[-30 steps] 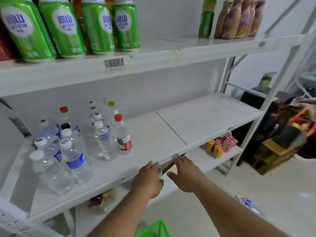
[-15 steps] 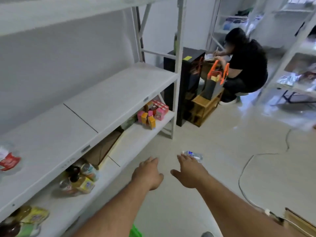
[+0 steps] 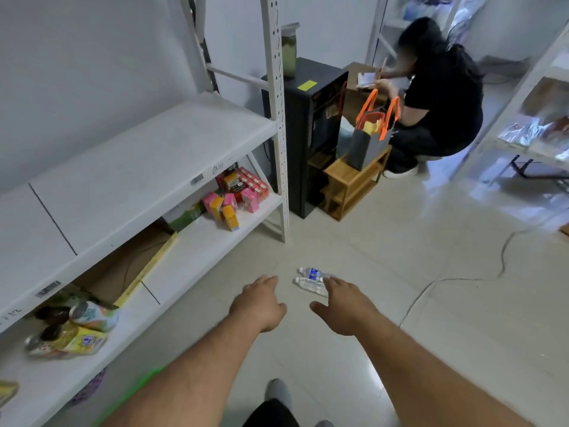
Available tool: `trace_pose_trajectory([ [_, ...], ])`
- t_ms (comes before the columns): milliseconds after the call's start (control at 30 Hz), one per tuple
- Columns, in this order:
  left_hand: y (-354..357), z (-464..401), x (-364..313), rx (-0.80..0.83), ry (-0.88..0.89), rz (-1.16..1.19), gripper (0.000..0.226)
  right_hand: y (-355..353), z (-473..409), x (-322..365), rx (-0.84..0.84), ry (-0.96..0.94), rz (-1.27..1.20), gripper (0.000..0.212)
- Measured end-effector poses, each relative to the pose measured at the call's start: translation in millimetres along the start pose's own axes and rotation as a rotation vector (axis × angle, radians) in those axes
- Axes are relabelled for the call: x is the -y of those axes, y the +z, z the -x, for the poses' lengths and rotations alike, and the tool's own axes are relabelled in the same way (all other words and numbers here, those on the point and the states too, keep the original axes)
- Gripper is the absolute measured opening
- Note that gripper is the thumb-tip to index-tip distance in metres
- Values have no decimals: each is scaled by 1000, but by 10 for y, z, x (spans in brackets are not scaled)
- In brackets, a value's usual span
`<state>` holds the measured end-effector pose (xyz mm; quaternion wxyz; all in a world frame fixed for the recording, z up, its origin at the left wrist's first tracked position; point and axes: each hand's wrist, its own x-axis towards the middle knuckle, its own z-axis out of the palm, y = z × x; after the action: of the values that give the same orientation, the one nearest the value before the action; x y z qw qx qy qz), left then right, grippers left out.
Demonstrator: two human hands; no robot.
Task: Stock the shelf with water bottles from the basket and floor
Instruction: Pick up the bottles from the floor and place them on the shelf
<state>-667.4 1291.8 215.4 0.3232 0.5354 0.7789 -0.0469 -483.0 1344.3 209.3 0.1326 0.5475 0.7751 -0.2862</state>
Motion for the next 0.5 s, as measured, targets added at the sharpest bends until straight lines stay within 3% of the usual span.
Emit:
trace_pose_trajectory([
  [500,-489,-1739,-421,-12,-126,243,73,-1114,-1728,-154,113,-125,253,66],
])
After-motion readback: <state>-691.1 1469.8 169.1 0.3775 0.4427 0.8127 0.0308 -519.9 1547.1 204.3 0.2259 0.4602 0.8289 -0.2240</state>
